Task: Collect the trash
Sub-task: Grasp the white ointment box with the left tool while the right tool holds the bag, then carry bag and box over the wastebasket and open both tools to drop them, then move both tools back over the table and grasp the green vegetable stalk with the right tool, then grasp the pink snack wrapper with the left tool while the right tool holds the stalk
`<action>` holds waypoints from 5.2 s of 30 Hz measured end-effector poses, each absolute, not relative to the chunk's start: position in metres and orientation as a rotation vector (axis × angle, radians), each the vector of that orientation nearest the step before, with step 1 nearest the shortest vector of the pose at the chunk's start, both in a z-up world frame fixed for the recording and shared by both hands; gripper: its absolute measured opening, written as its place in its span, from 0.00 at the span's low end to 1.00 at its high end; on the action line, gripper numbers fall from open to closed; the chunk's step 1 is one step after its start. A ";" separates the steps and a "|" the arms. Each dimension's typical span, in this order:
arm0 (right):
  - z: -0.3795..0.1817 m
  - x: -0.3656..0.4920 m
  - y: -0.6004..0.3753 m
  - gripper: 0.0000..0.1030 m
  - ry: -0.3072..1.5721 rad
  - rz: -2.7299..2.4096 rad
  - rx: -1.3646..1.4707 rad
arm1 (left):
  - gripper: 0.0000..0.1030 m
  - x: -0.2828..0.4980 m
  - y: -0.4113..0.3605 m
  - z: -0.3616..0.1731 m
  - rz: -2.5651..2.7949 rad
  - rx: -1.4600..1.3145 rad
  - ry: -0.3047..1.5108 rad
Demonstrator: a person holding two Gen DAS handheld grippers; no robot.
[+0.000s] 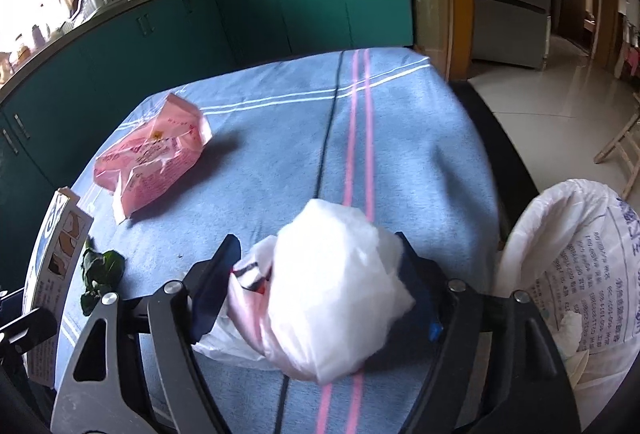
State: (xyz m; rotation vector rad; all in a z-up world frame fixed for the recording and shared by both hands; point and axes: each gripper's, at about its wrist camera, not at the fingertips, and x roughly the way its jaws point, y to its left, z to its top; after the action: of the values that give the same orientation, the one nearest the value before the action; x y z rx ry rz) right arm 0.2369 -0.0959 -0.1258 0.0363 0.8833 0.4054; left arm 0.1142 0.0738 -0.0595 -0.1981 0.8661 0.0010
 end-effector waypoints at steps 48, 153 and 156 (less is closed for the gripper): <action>-0.078 0.188 -0.253 0.38 0.670 0.066 0.201 | 0.40 0.146 -0.037 -0.050 -0.194 -0.064 0.832; -0.096 0.221 -0.061 0.58 0.881 0.611 -0.035 | 0.72 0.258 0.110 -0.094 0.052 -0.147 0.984; -0.092 0.213 -0.053 0.68 0.870 0.660 -0.053 | 0.50 0.257 0.103 -0.101 0.052 -0.116 1.001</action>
State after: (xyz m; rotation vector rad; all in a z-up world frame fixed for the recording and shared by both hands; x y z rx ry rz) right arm 0.2132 -0.0533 -0.0925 -0.0528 0.8696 0.6600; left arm 0.2572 0.1033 -0.1012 -0.1160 1.0011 0.0519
